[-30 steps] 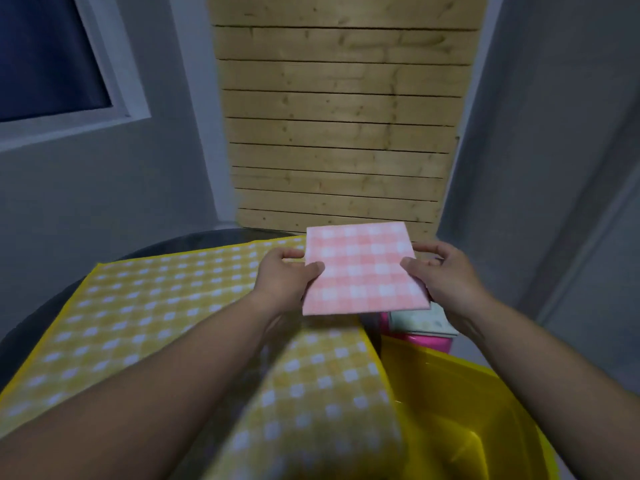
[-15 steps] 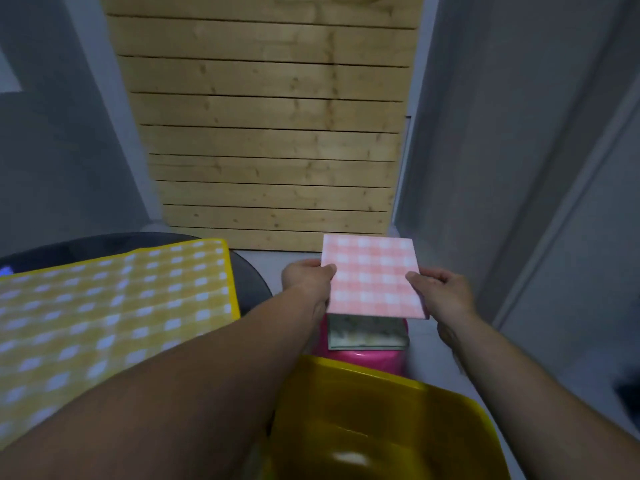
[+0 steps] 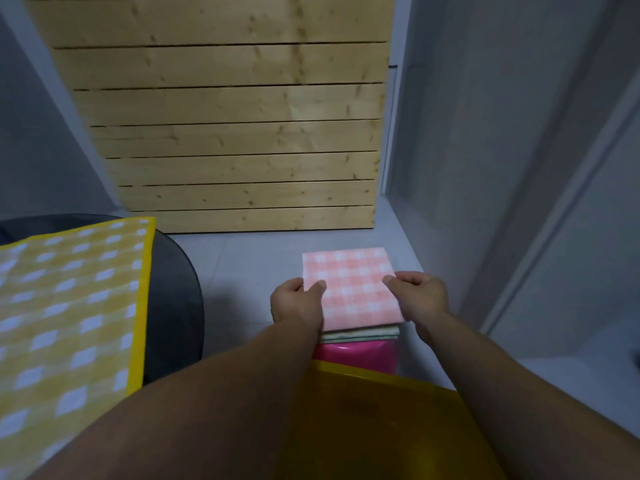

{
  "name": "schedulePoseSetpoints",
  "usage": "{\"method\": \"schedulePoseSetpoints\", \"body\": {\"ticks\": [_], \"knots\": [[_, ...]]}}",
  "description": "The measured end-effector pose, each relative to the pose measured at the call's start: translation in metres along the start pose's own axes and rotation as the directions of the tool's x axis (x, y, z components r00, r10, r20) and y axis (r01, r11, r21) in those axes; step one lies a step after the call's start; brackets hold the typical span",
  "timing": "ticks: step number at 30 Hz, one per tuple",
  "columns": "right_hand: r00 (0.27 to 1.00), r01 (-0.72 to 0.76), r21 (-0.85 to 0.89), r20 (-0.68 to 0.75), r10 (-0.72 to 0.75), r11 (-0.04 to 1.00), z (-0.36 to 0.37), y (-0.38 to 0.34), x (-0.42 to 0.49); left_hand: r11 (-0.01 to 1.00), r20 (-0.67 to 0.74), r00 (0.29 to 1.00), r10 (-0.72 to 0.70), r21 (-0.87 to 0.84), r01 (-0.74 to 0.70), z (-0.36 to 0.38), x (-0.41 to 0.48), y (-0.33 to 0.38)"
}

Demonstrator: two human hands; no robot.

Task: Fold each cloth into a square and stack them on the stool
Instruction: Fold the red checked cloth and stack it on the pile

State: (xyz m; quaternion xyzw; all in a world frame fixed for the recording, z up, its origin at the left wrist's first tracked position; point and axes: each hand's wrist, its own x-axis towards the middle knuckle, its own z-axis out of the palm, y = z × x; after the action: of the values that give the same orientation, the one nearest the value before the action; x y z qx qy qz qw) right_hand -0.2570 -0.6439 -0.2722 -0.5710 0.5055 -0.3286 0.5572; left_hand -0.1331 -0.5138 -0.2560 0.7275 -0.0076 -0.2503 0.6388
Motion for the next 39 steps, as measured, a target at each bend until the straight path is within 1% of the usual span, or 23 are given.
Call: {"method": "schedulePoseSetpoints", "body": {"ticks": [3,8,14,19,22,26,30,32,34,37,39], "knots": [[1.000,0.017,-0.012,0.000,-0.017,1.000,0.007,0.010,0.004,0.998,0.001,0.999,0.041,0.050,-0.041,0.000,0.001,-0.010],[0.997,0.073,-0.093,-0.017,-0.075,0.993,0.012,0.020,0.005,0.989,0.032,0.997,0.064,0.129,-0.068,0.002,0.003,-0.018],[0.994,0.098,-0.163,-0.031,-0.105,0.982,0.010,0.031,0.006,0.972,0.065,0.994,0.087,0.215,-0.099,0.003,0.004,-0.026],[0.991,0.133,-0.210,-0.004,-0.137,0.969,0.009,0.038,0.002,0.959,0.086,0.992,0.096,0.260,-0.115,0.004,0.003,-0.031],[0.987,0.159,-0.207,0.013,-0.159,0.965,0.012,0.041,0.000,0.951,0.094,0.991,0.095,0.286,-0.118,0.006,0.006,-0.035],[0.984,0.180,-0.187,0.029,-0.178,0.966,0.015,0.044,0.000,0.944,0.100,0.989,0.112,0.300,-0.138,0.006,0.009,-0.038],[0.983,0.184,-0.204,0.037,-0.180,0.961,0.017,0.046,0.001,0.949,0.094,0.990,0.106,0.287,-0.129,0.006,0.012,-0.037],[0.988,0.154,-0.208,0.013,-0.155,0.966,0.016,0.045,0.001,0.943,0.092,0.990,0.109,0.305,-0.133,0.007,0.010,-0.033],[0.990,0.123,-0.223,-0.035,-0.134,0.967,0.012,0.042,0.002,0.930,0.061,0.993,0.103,0.348,-0.118,0.008,0.005,-0.024],[0.981,0.145,-0.241,-0.095,-0.172,0.960,0.006,0.028,-0.003,0.954,0.053,0.994,0.097,0.280,-0.108,0.009,-0.002,-0.002],[0.973,0.183,-0.242,-0.095,-0.211,0.953,0.004,0.013,-0.012,0.964,0.060,0.995,0.084,0.246,-0.096,0.005,-0.014,0.017]]}}
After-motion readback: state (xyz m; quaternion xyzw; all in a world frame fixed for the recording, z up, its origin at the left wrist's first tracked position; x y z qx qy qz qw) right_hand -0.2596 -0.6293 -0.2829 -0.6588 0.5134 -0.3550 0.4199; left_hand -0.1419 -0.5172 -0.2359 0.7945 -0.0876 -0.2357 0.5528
